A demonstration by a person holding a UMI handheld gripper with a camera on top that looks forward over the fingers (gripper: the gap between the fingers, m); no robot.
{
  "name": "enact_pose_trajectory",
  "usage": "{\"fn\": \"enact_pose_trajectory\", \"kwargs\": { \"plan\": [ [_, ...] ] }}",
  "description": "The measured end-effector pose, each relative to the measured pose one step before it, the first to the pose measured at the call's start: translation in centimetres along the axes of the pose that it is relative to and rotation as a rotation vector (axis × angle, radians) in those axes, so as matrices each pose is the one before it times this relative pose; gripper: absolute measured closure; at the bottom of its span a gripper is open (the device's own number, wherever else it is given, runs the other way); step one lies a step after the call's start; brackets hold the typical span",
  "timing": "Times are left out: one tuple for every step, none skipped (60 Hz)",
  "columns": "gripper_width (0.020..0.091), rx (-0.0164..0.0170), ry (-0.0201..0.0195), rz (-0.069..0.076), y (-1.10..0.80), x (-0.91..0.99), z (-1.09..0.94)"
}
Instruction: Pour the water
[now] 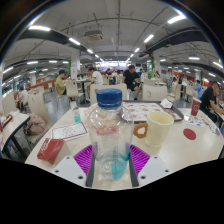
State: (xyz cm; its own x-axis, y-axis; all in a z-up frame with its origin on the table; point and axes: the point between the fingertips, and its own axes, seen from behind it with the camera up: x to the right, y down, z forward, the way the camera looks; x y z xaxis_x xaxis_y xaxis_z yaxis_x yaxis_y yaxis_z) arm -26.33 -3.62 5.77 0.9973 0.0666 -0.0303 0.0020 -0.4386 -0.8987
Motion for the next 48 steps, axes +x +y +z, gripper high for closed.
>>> {"fn": "enact_pose_trajectory", "kwargs": {
  "plan": [
    [0.0605,0.00139,0.00044,-0.0048,-0.006,-0.007,0.019],
    [0.0615,0.00078,-0.00123,-0.0002,0.066,-0.03,-0.14],
    [0.0629,0.0011,-0.00095,-0.0003,-0.03,-0.025,-0.018],
    [0.0645,0.00014,-0.00005,-0.0021,0.006,0.005,-0.023],
    [0.0658,0.00076,0.00099,-0.003,0.015,0.024,-0.012],
    [0.0666,-0.0004,0.00229,-0.0042,-0.016,0.077,-0.032],
    [0.0677,-0.00092,0.00461,-0.0047,-0.012,0.108,0.005],
    [0.0678,-0.00157,0.00788,-0.0051,0.036,0.051,0.017],
    [0.0675,-0.00359,0.00688,-0.0053,-0.062,0.108,-0.002],
    [0.0704,-0.0046,0.00579,-0.0084,-0.037,0.088,-0.021],
    [0.0705,-0.00312,0.00393,-0.0043,-0.107,0.033,0.03],
    [0.0704,-0.00377,0.00286,-0.0027,-0.096,0.026,-0.004],
    [0.0705,-0.00044,-0.00104,0.0015,-0.232,-0.099,-0.015],
    [0.0705,0.00248,-0.00693,0.0046,-0.002,-0.147,-0.208],
    [0.0705,0.00096,-0.00794,0.0027,-0.296,-0.223,-0.023],
    [0.0705,0.00162,-0.00856,0.0035,-0.363,-0.206,-0.005],
    [0.0705,0.00335,-0.00689,0.0052,-0.442,-0.198,-0.019],
    [0.0705,0.00629,-0.0048,0.0075,-0.558,-0.156,-0.029],
    [0.0706,0.00763,-0.00491,0.0092,-0.619,-0.137,-0.02],
    [0.0706,0.00731,-0.00761,0.0094,-0.647,-0.219,-0.061],
    [0.0704,0.00753,-0.01014,0.012,-0.742,-0.258,-0.061],
    [0.0705,0.00785,-0.00517,0.0158,-0.821,-0.34,0.061],
    [0.0705,0.01216,-0.01264,0.0297,-0.769,-0.018,-0.013],
    [0.0706,0.01169,-0.01161,0.0343,-0.902,-0.241,-0.041],
    [0.0704,0.00925,-0.01619,0.0378,-0.839,-0.298,-0.027],
    [0.0705,0.00786,-0.0191,0.0404,-0.834,-0.398,0.047],
    [0.0705,0.00815,-0.01865,0.0428,-0.834,-0.374,0.077],
    [0.0704,0.00848,-0.01522,0.0441,-0.824,-0.362,0.079],
    [0.0705,0.00735,-0.0136,0.0449,-0.792,-0.3,0.113],
    [0.0705,0.00458,-0.00854,0.0419,-0.535,-0.98,0.185],
    [0.0704,0.00475,-0.01962,0.0461,-0.582,0.102,0.335],
    [0.0707,0.00366,-0.01857,0.0482,-0.653,-0.333,0.132],
    [0.0707,0.00557,-0.01673,0.048,-0.637,-0.257,0.204],
    [0.0706,0.00561,-0.01483,0.0473,-0.604,-0.237,0.183],
    [0.0708,0.00339,-0.01486,0.0487,-0.506,-0.18,0.231],
    [0.0706,0.00006,-0.01642,0.0517,-0.416,-0.265,0.19],
    [0.0705,-0.00142,-0.01649,0.0542,-0.361,-0.237,0.219],
    [0.0707,-0.00223,-0.00975,0.0564,-0.075,-1.181,-0.19],
    [0.0706,0.00047,-0.01652,0.059,-0.534,0.603,0.789],
    [0.0705,-0.00101,-0.01329,0.0616,-0.359,0.016,0.244],
    [0.0706,-0.00199,-0.01442,0.0617,-0.368,0.036,0.269],
    [0.0705,-0.00221,-0.01514,0.0602,-0.369,0.019,0.26],
    [0.0705,-0.00118,-0.01387,0.0573,-0.379,0.106,0.252],
    [0.0706,0.00005,-0.00819,0.0563,0.062,-0.552,-0.348],
    [0.0707,0.00123,-0.0092,0.0536,-0.353,0.132,0.185],
    [0.0705,-0.00174,-0.00651,0.0524,0.094,-0.359,-0.141],
    [0.0706,-0.00147,-0.01028,0.0486,-0.512,0.689,0.706],
    [0.0705,-0.00141,-0.00674,0.0498,-0.303,0.249,0.16]
  ]
}}
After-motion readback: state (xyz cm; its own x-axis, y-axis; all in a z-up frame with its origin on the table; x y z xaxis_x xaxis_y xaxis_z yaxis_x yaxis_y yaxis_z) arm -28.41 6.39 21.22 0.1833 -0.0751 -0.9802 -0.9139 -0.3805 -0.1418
